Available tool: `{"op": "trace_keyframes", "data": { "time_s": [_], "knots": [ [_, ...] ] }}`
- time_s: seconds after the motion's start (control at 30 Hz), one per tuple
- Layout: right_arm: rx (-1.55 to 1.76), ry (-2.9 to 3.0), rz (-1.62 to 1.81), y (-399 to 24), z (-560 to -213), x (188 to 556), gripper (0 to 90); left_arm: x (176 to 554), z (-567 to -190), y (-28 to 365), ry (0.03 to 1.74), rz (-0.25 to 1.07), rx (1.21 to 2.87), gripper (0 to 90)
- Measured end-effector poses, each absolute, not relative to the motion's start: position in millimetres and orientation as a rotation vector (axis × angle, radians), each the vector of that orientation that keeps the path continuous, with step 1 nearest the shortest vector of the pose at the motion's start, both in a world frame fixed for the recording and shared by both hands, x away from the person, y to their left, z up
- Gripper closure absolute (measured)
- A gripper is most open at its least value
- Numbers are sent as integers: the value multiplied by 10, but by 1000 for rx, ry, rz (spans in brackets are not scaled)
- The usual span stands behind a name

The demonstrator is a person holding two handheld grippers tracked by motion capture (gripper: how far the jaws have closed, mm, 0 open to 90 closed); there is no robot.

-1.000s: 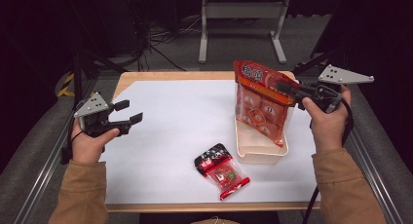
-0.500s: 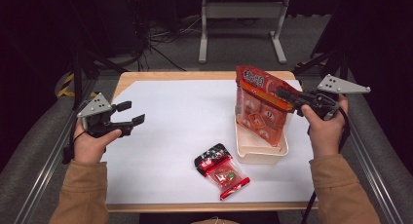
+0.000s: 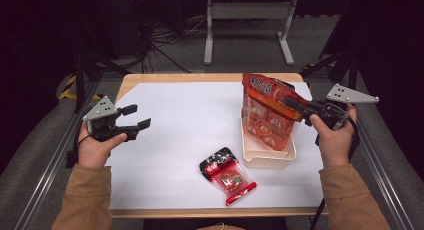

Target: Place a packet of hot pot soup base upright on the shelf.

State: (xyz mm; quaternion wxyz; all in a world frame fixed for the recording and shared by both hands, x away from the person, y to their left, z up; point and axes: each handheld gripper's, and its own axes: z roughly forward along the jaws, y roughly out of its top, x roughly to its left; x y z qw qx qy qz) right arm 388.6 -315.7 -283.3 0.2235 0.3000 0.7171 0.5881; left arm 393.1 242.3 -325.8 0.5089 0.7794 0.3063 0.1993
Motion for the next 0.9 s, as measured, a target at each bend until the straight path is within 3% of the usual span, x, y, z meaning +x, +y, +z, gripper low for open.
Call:
{"op": "trace_keyframes", "data": {
  "time_s": [0.23,0.7,0.9],
  "knots": [
    [864,2031,1585,-3132,-3040,3876,893,3924,-3261,2406,733,473,1884,306],
    [901,2021,1538,-3229,-3097,3743,891,3955,-3342,2312,719,435,1877,278],
    [931,1999,1551,-3270,-3109,3774,836,3966,-3392,2215,688,416,1895,229]
  ]
}}
